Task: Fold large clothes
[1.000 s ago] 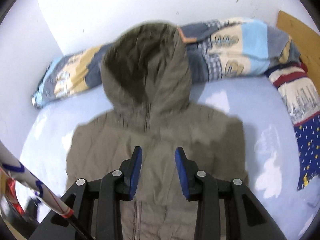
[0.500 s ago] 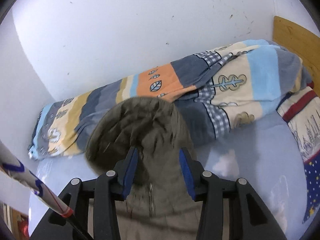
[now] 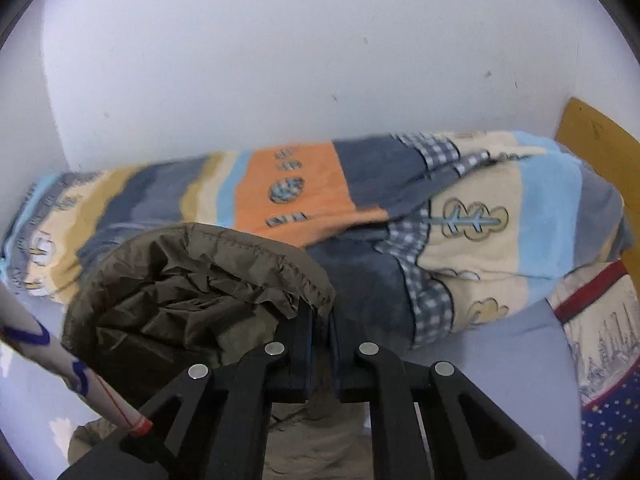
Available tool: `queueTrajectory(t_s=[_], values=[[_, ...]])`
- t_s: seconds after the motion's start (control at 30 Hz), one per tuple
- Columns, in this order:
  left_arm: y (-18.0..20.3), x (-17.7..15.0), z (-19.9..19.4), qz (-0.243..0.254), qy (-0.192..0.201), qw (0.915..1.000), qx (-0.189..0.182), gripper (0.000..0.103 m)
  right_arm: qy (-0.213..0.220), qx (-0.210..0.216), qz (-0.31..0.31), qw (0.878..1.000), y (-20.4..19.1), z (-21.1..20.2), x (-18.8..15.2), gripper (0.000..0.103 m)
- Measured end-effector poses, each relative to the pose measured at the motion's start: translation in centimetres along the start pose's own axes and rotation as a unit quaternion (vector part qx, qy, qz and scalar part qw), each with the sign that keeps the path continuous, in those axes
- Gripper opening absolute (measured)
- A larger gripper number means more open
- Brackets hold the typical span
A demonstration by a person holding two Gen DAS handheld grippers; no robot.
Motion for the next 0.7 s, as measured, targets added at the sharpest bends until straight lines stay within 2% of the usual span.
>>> queueTrajectory(t_s=[0.1, 0.4, 0.53, 0.7], values=[[0.1, 0.2, -0.6, -0.002, 0.005, 1.0, -0.007, 0.061, 0.018, -0.011, -0.018, 1.0, -0.2, -2.1, -1.3, 0.006], [0.7, 1.1, -4.1, 0.0, 0.04, 0.999, -0.02, 0.061, 0.044, 0.031, -0.038, 0.998, -0.3, -12.4, -7.0, 0.006], [0.6, 1.7, -5.2, -0.008, 0.052, 0.9983, -0.025, 0.061, 0.046, 0.054, -0.05, 0.996, -0.7, -17.0, -12.0, 0.006], [0.8, 2.2, -5.8, -0.021, 0.057, 0.9974, -0.039, 0.061, 0.051, 0.058, -0.065, 0.995, -0.9, -21.1, -22.4, 0.006]])
Point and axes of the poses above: each gripper's, at about its wrist camera, not at the fingertips, and z roughly the way its jaws point, y to its right, x to its top, the point moved 5 cm from there along z, roughly the way its jaws point, and after that the axes turned 11 degrees about -y, right-handed, at the moved point
